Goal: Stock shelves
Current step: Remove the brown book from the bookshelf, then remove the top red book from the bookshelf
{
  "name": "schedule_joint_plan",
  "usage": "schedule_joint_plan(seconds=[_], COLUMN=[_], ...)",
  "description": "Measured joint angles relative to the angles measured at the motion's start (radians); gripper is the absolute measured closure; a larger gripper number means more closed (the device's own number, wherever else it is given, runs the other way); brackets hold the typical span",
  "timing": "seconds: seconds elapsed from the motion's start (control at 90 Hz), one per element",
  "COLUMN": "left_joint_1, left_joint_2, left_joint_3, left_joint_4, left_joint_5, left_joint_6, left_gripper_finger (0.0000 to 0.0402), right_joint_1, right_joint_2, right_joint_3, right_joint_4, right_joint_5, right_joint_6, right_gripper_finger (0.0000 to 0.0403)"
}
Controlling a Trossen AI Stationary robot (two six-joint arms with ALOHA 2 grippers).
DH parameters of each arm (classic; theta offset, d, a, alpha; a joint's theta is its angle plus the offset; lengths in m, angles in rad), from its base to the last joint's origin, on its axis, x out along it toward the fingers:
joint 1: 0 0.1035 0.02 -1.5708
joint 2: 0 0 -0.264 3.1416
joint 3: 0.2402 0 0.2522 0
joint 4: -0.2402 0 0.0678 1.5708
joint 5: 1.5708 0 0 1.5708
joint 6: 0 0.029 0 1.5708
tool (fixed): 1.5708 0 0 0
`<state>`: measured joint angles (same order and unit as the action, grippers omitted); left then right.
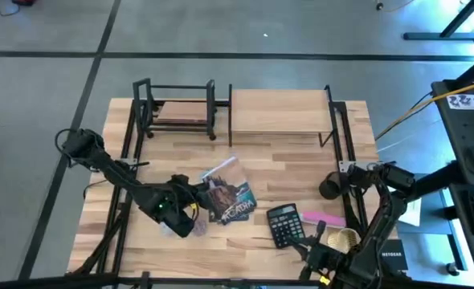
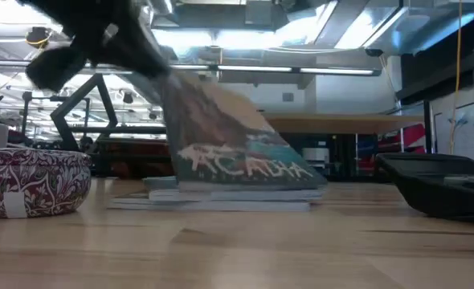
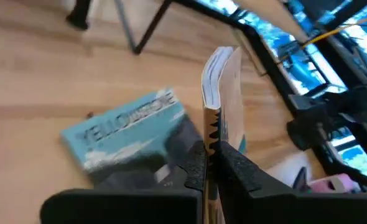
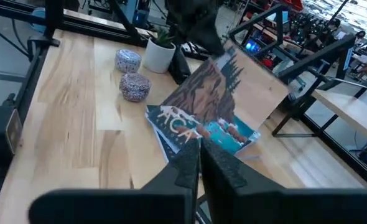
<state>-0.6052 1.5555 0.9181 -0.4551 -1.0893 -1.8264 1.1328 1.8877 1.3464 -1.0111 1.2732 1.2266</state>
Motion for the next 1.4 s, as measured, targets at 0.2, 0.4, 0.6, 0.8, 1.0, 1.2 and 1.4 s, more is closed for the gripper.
schedule_joint_plan(seconds=[0.2,0.4,0.6,0.8,1.0,1.2,1.4], left_joint_1=[0.001,0.009,0.027,0.021,0.023,0.118,0.272], left_joint_2=[0.000,0.000,0.002,-0.025,-0.085,-0.089,-0.089], left_joint_3=[-0.025,-0.026,-0.026,0.004,0.198,0.495,0.678], left_joint_4=[-0.003,-0.055,-0.066,-0.061,0.021,0.155,-0.170], left_joint_5=[0.097,0.003,-0.072,-0.188,-0.279,-0.157,-0.103], left_joint_6=[0.009,-0.027,-0.055,0.097,0.695,1.488,1.653], left_gripper_finger=[0.0374,0.0337,0.0316,0.0306,0.0313,0.0335,0.0341], right_joint_1=[-0.001,-0.001,-0.001,-0.001,-0.002,-0.016,-0.016], right_joint_2=[0.000,0.000,0.000,0.000,0.000,0.000,0.000], right_joint_3=[0.000,0.000,0.000,0.000,0.000,0.000,0.000], right_joint_4=[0.005,0.019,0.021,0.021,0.016,0.016,0.026], right_joint_5=[0.001,0.000,0.000,-0.009,0.001,0.017,0.011], right_joint_6=[0.000,0.000,-0.001,-0.001,-0.005,-0.005,-0.005], right_gripper_finger=[0.0402,0.0402,0.0402,0.0402,0.0402,0.0402,0.0402])
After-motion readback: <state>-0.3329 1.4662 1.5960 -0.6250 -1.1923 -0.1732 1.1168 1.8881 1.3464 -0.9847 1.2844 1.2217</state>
